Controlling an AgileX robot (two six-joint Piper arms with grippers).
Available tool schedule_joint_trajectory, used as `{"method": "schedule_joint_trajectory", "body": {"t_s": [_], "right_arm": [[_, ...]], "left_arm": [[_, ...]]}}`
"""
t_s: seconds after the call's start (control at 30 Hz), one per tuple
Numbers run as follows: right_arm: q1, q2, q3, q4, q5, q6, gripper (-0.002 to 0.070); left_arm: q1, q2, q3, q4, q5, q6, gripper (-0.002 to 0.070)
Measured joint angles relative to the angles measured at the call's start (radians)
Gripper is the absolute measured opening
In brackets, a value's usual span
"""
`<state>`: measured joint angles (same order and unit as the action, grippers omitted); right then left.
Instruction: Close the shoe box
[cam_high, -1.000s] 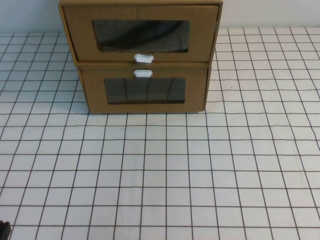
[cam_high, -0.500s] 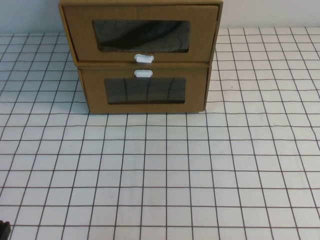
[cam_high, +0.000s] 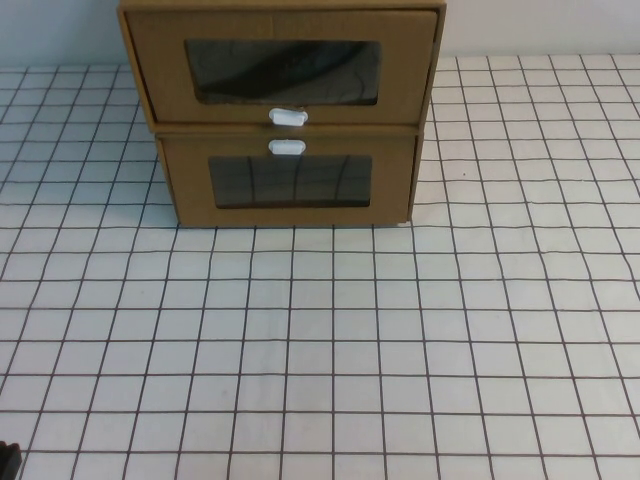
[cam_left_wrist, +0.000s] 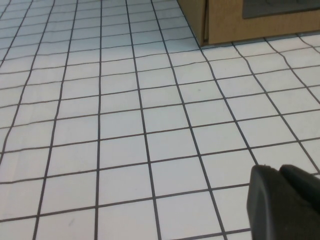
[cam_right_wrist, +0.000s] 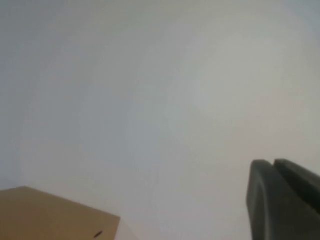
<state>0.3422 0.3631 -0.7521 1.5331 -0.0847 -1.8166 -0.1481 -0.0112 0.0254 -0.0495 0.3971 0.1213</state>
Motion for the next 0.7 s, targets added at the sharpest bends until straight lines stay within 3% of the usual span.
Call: {"method": "schedule_joint_trajectory", "body": {"t_s": [0.1, 0.2, 0.27, 0.37, 0.5, 0.7], "right_arm": [[-0.006, 0.000, 0.030, -0.444, 0.137, 0.378, -0.0015], [-0.051, 0.000, 0.047, -0.880, 0.326, 0.891, -0.0015], [-0.107, 0.000, 0.060, -1.079, 0.460, 1.191, -0.0015], [-0.186, -0.019, 0.114, -1.273, 0.572, 1.495, -0.0015], [-0.230, -0.101, 0.253, -1.475, 0.520, 1.687, -0.0015], [-0.237, -0.229, 0.570, -1.583, 0.146, 1.741, -0.0015]], "left_arm": [[0.000, 0.000, 0.000, 0.000, 0.000, 0.000, -0.0003], [0.000, 0.000, 0.001, 0.000, 0.000, 0.000, -0.0002], [0.000, 0.000, 0.001, 0.000, 0.000, 0.000, -0.0002], [0.000, 0.000, 0.001, 0.000, -0.002, 0.000, -0.0002], [0.000, 0.000, 0.001, 0.000, -0.002, 0.000, -0.0002], [0.000, 0.000, 0.001, 0.000, -0.002, 0.000, -0.0002]]}}
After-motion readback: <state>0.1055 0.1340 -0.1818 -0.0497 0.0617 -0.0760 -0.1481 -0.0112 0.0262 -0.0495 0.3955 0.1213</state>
